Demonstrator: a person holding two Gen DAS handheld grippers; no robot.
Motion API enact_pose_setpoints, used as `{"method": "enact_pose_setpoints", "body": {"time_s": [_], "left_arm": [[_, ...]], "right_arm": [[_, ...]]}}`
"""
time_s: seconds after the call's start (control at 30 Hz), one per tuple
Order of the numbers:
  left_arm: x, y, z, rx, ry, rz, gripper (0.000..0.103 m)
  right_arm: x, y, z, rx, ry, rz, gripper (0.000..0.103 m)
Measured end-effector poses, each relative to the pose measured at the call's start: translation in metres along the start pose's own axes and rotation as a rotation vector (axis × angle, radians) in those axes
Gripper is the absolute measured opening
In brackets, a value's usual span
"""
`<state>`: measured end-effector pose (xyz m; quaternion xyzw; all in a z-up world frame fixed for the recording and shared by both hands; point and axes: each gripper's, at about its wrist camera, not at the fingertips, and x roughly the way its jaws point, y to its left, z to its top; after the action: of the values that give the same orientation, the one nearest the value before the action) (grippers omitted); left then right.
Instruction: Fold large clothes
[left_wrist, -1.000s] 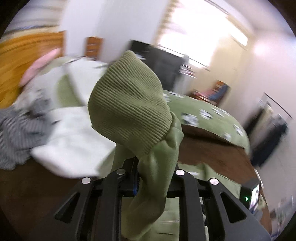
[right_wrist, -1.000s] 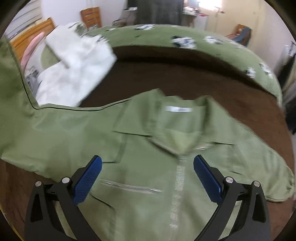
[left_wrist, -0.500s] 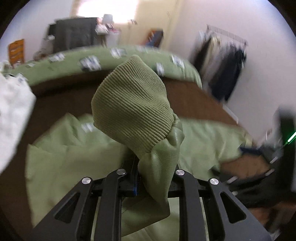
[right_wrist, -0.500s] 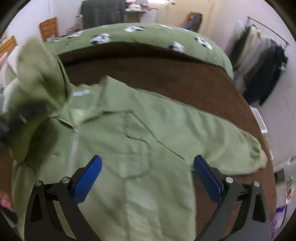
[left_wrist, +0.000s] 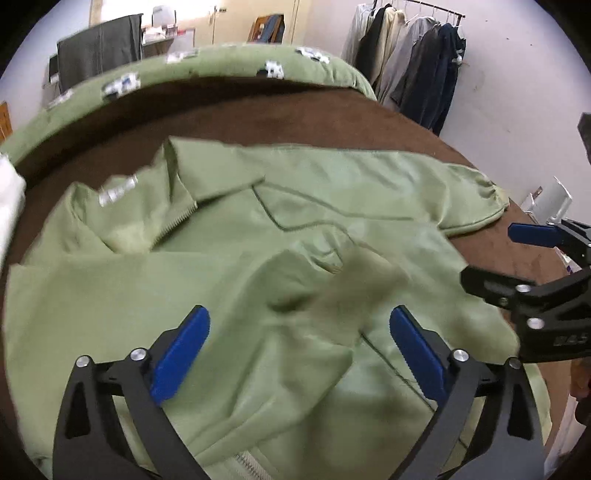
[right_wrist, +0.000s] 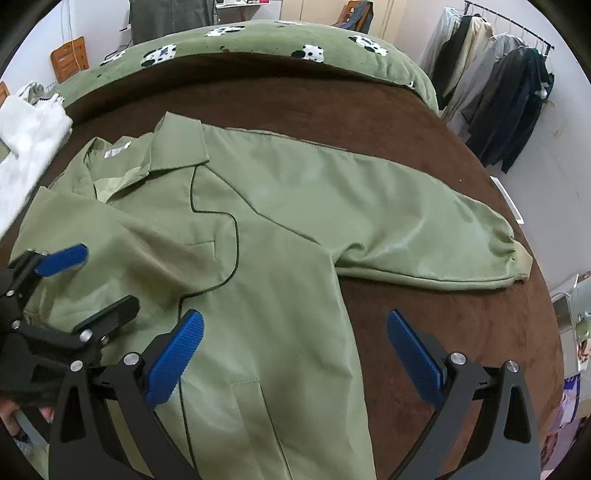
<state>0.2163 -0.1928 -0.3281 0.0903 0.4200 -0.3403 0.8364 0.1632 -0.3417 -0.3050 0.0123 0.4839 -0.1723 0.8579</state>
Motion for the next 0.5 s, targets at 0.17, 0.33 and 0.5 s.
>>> {"method": "enact_pose_setpoints", "body": {"time_s": [0.17, 0.33, 0.5], "left_arm": [[-0.041, 0.015, 0.009, -0.027, -0.012, 0.013, 0.096], [-0.071, 0.060, 0.008, -0.051, 0.034, 0.112, 0.097], [-0.075, 0.122, 0.000, -0.093, 0.098, 0.187, 0.097]], "right_arm": [[-0.026, 0.000, 0.018, -0.007, -0.019, 0.031, 0.097], [-0.049, 0.027, 0.043, -0.050, -0.057, 0.117, 0.097], [-0.035, 0.071, 0.064, -0.063, -0.032, 0.209, 0.073]]}}
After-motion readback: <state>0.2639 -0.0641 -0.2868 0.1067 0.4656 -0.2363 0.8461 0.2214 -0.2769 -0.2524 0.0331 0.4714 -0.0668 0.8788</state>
